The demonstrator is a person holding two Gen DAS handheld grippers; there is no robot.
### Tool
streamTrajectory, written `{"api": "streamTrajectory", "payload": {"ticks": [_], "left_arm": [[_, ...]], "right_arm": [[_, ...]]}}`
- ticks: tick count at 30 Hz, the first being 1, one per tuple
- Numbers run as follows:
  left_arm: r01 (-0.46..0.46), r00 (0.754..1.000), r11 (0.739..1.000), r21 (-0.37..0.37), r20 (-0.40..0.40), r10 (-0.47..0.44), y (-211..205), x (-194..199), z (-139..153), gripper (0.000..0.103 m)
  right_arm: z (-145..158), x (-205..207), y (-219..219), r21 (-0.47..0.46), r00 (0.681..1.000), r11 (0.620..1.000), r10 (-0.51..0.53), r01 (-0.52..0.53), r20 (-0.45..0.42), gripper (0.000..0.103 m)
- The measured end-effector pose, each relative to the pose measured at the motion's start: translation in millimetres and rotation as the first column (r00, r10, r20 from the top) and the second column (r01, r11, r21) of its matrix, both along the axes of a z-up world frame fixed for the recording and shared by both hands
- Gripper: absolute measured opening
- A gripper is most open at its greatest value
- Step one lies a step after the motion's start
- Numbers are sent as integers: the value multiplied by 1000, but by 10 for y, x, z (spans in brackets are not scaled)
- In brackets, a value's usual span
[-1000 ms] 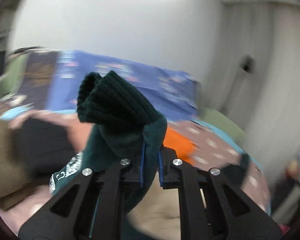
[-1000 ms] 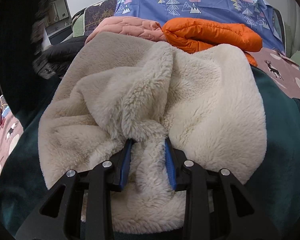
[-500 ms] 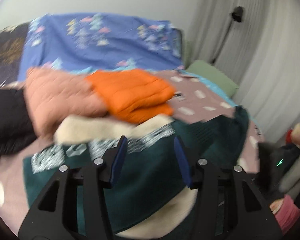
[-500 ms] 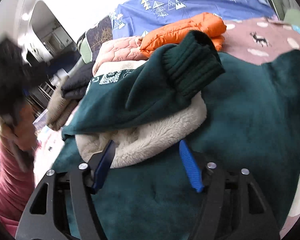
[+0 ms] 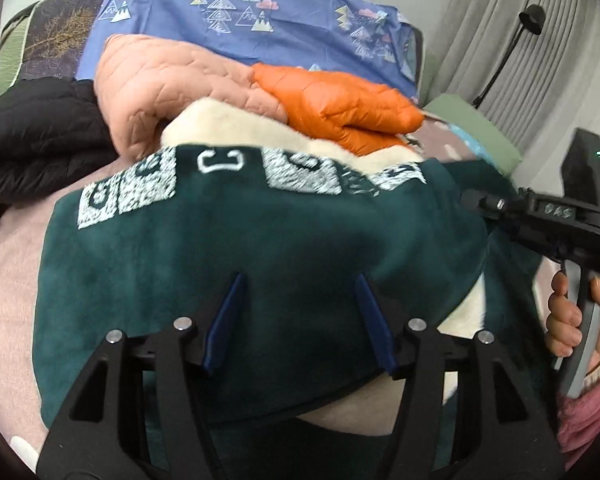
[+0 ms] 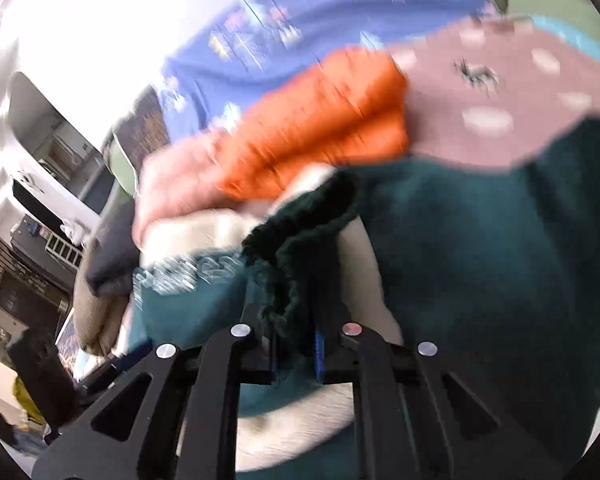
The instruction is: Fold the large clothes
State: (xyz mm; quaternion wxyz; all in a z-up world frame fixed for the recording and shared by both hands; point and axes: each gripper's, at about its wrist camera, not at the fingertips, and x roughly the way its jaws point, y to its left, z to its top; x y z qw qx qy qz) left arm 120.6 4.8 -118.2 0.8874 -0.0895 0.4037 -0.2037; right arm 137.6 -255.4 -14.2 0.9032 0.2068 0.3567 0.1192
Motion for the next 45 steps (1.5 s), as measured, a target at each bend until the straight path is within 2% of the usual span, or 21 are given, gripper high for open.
{"api": "streamTrajectory", "payload": {"ticks": [3,5,7,9,10,12,15,17,18,20,23,24,26,27,28,31,33,34,36,42,45], "left_arm": [[-5,1000,999,-45,13,6,104,-39,85,59],[-10,1000,999,-51,14,10,123,-14,72,59],[-8,1000,999,-39,-12,8,116,20,-20,59],[-6,999,1000,-11,-38,6,59,52,-150,59],[-9,1000,1000,1,-29,9,37,47,-162,59],[-6,1000,999,32,-6,6,-14,18,-152,60],[-4,1000,999,46,-11,5,-35,31,-144,60],[-13,1000,999,46,-17,14,-40,34,-117,60],[-15,1000,998,54,-15,16,-60,30,-100,60],[-10,1000,997,70,-17,12,-103,43,-78,62],[-7,1000,997,74,-12,8,-126,38,5,62],[-5,1000,998,57,-2,5,-112,18,65,62],[1,1000,1000,31,30,-2,-89,-28,184,58],[10,999,1000,21,51,-11,-105,-27,258,57],[13,998,1000,17,60,-14,-127,-18,290,57],[50,999,999,8,17,-50,-292,148,170,58],[62,998,995,83,-31,-60,-440,273,-111,64],[74,997,985,154,4,-75,-531,263,-280,65],[78,989,974,211,108,-102,-586,109,-346,66],[67,990,972,224,110,-93,-577,71,-324,66],[63,988,973,222,125,-93,-582,51,-322,66]], "right_arm": [[285,-242,-196,-3,993,1000,-11,11,120,10],[178,-252,-359,-23,996,999,-25,27,84,10],[-183,-128,-504,-114,998,992,-56,51,-42,11],[-630,-24,-648,-172,965,983,-108,67,-241,17],[-782,-64,-756,-140,942,985,-144,105,-304,17],[-692,-163,-840,-69,952,988,-152,138,-266,17],[-188,-263,-663,-150,985,978,-156,143,-79,17],[52,-288,-499,-144,995,985,-98,97,4,17],[143,-292,-391,-122,998,991,-49,53,37,20],[218,-245,-114,-102,997,994,40,-34,59,39],[14,-123,157,-202,998,978,66,-61,17,39],[-222,-13,210,-266,998,962,40,-53,-51,39],[-753,185,117,-282,979,957,12,-69,-201,27],[-892,242,60,-257,979,964,7,-61,-204,27],[-933,226,26,-258,988,965,-1,-39,-155,25],[-854,199,48,-273,986,962,-21,-24,-163,24],[-900,235,17,-268,986,963,-11,-34,-164,24],[-909,240,-10,-259,987,965,0,-42,-163,24],[-922,221,-93,-207,986,977,12,-47,-166,24],[-862,124,63,-192,985,979,35,-68,-172,24],[-654,58,-28,-161,981,985,35,-67,-192,23]]}}
